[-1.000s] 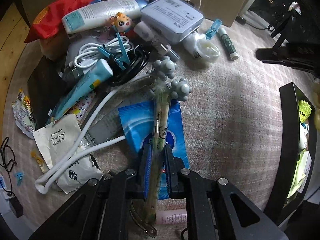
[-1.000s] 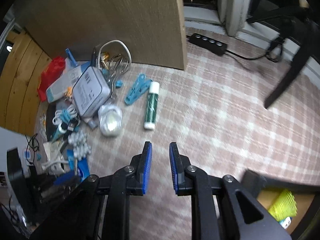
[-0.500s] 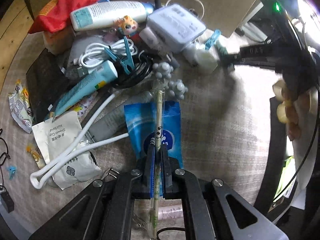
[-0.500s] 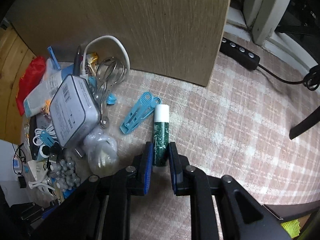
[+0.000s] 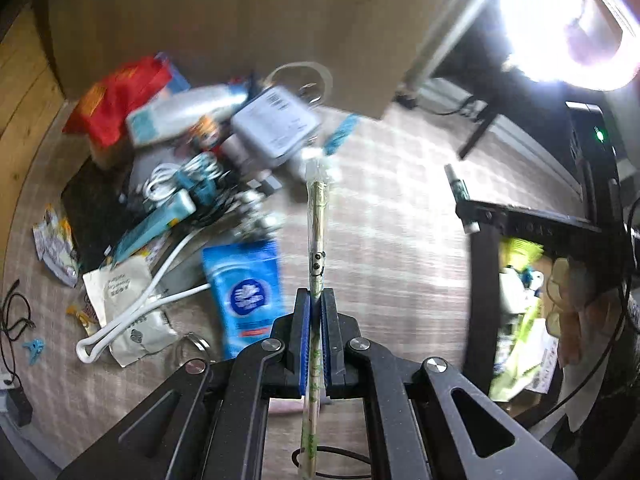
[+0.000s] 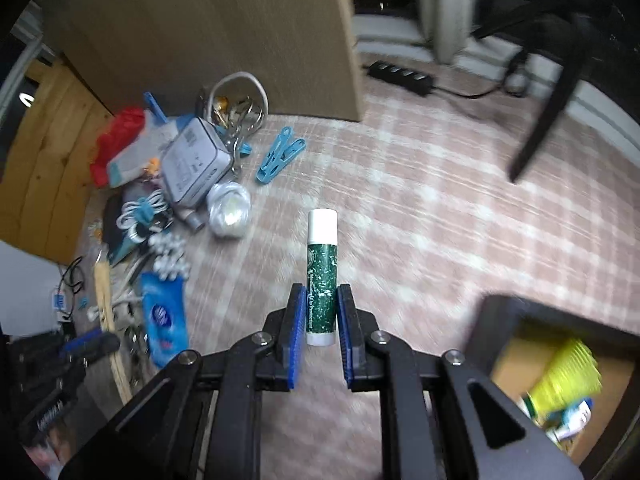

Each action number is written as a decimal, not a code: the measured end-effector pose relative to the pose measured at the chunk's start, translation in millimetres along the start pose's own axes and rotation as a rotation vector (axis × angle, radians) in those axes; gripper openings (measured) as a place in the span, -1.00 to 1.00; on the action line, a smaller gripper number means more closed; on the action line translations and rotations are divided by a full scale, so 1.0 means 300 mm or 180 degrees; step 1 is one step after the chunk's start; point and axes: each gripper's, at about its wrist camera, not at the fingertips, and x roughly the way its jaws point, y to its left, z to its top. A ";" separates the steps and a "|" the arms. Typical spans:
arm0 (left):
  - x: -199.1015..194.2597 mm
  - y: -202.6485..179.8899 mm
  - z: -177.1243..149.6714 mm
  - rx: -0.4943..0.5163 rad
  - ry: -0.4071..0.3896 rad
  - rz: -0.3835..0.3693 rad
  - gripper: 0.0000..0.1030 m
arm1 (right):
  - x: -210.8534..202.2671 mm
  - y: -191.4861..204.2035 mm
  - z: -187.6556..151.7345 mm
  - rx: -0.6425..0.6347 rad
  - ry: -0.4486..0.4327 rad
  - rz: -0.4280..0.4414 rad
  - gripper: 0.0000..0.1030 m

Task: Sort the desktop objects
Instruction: 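Place the green lip balm and wooden stick into the tray with both grippers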

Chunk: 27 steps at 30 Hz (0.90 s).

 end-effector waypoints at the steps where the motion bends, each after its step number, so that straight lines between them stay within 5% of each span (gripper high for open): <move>1: -0.018 -0.033 0.002 0.0049 -0.0024 -0.0026 -0.92 | -0.036 -0.015 -0.015 0.0027 -0.0043 -0.0002 -0.70; 10: -0.004 -0.379 -0.029 0.0536 0.0035 -0.0332 -0.92 | -0.309 -0.255 -0.260 0.0343 -0.0332 -0.0157 -0.70; 17: 0.099 -0.687 -0.097 0.0900 0.0274 -0.0653 -0.92 | -0.383 -0.480 -0.463 0.0741 -0.0368 -0.0458 -0.70; 27: 0.187 -0.970 -0.186 0.1282 0.0426 -0.0662 -0.92 | -0.457 -0.687 -0.622 0.1073 -0.0390 -0.0671 -0.70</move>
